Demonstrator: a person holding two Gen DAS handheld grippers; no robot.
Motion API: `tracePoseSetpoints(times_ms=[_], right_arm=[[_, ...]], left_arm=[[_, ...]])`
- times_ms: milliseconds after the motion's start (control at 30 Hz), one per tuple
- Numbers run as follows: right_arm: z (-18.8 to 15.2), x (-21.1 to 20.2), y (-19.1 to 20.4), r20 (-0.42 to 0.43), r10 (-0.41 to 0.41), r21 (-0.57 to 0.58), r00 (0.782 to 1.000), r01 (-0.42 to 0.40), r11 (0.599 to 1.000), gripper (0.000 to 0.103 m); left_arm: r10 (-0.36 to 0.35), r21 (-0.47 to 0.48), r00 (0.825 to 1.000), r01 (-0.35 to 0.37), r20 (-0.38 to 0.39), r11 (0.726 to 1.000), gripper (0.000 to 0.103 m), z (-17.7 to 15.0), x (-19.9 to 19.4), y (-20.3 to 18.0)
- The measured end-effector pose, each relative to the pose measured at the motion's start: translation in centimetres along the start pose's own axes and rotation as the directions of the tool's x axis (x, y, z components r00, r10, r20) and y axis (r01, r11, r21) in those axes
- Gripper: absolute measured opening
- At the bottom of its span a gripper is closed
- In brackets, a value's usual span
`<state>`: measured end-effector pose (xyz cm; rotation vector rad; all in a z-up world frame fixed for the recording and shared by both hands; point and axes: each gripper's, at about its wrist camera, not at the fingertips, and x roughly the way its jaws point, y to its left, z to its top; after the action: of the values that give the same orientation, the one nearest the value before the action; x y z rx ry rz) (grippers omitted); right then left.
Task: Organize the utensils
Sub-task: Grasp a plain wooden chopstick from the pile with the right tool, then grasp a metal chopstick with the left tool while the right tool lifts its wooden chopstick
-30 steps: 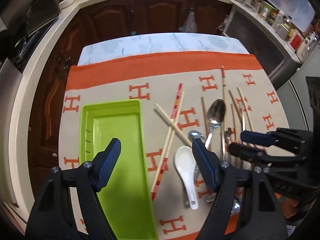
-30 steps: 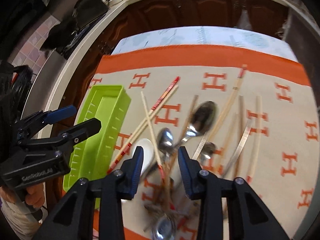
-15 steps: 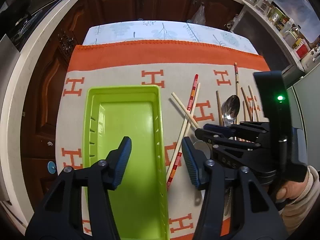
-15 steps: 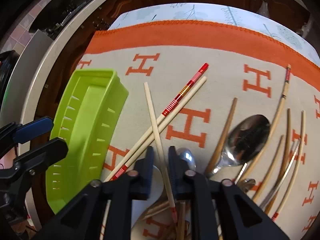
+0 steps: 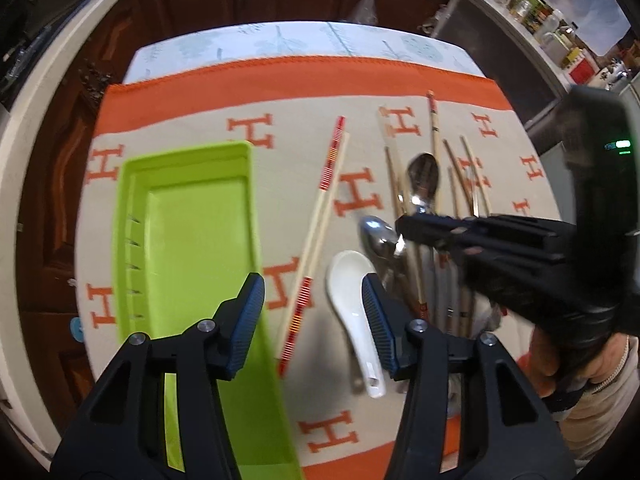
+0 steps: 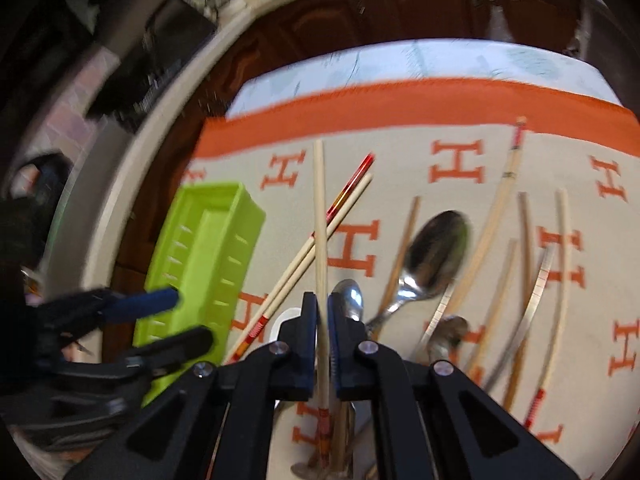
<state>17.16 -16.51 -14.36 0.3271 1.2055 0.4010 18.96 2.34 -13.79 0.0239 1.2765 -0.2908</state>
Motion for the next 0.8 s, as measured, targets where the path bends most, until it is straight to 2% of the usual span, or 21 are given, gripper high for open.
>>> tracePoseSetpoints(times_ms=[200,333,567,800], right_arm=[[-1.8,-6.4,-1.9,0.153,0.079,0.089,0.985,-0.093,0.992,0.005],[-3.0,-9.2,-2.7,0.223,0.085,0.111,0.971,-0.112,0.988,0.005],[-3.8,-9.4,-3.7,0.202,0.028,0.134,0.979,-0.056,0.989,0.005],[-4.7,-8.8,-5.6,0.161,0.006,0.185,0.987,-0.036,0.982,0.005]], left_arm=[[-0.045,-0.004,0.999,0.045,-0.020,0.999,0.048,-0.9,0.9,-1.6],[-0.066,-0.003,0.997,0.066,-0.032,0.998,0.048,-1.6,1.6,-2.7],[-0.104,0.022,0.993,0.106,-0.058,0.994,0.048,-2.3,2.7,-5.6],[-0.113,0.082,0.991,0.119,-0.075,0.989,0.023,-1.3,4.8,-9.6]])
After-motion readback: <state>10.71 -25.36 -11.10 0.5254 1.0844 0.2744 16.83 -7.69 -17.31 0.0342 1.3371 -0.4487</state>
